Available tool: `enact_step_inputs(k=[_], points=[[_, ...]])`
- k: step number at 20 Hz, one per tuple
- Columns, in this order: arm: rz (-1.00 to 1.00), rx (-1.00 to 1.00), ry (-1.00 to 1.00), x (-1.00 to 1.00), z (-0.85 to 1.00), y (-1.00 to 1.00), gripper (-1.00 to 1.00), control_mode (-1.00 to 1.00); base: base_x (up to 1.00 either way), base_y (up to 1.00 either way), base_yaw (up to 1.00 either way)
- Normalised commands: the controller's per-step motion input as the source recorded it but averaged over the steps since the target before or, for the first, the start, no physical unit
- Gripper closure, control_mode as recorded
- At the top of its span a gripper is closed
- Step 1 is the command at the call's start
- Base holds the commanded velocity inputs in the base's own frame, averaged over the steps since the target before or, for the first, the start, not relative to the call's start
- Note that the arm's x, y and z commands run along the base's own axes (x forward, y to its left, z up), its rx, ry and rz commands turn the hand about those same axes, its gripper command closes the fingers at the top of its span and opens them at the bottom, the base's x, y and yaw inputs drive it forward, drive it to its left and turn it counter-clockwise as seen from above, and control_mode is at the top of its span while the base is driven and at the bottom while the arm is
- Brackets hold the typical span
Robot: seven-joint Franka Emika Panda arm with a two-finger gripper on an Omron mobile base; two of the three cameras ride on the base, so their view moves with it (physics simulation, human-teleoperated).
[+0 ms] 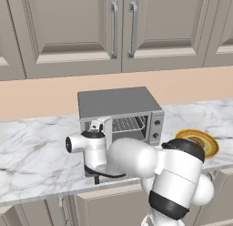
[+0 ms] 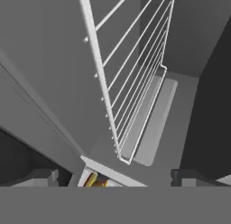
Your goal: Pick up the bagel from the plate, place it on the toaster oven rack, close the door, and set the timer.
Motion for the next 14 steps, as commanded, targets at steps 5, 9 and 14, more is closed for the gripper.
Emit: enact_step_inputs(k=[5, 9, 14], points=[[0.1, -0.07, 0.17, 0.07, -0.25, 0.0, -1.0, -1.0, 0.0, 0.0, 0.0], [0.12, -0.07, 0.07, 0.08, -0.23, 0.03, -1.0, -1.0, 0.0, 0.0, 0.0], [0.17, -0.11, 0.05, 0.0, -0.31, 0.03, -1.0, -1.0, 0.0, 0.0, 0.0]])
